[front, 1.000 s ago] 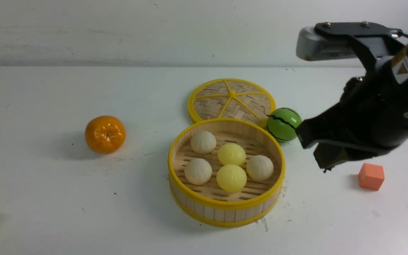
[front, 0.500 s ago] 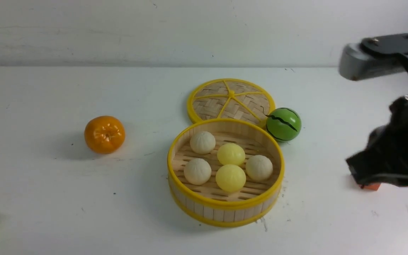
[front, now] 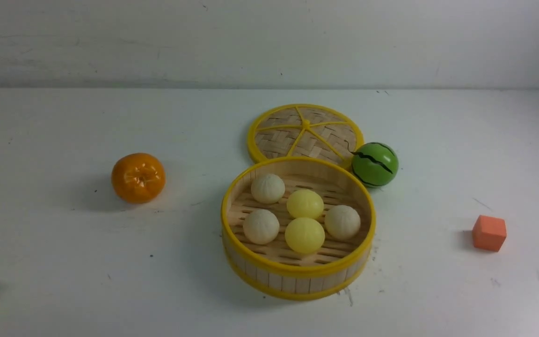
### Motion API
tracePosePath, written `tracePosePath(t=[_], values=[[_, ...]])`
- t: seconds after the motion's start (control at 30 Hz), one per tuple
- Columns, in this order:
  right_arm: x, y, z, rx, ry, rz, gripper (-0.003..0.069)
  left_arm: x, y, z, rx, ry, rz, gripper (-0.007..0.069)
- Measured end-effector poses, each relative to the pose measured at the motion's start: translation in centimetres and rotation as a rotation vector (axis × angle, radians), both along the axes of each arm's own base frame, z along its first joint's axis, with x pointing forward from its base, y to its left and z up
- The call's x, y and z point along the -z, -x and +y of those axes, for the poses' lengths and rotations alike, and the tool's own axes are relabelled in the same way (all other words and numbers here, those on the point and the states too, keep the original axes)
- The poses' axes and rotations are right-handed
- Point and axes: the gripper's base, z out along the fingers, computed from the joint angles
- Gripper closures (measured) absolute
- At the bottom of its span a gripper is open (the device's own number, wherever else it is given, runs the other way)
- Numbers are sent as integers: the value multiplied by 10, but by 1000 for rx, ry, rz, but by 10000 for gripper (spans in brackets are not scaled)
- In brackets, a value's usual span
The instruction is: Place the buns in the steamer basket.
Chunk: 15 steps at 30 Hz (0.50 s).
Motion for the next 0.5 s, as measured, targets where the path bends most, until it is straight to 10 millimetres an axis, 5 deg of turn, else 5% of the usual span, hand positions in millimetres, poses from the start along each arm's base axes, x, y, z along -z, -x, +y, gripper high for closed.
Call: tracePosePath(t=[0.5], values=[[7, 3, -1, 26, -35, 35, 671, 0, 0, 0, 0, -1, 1, 487]])
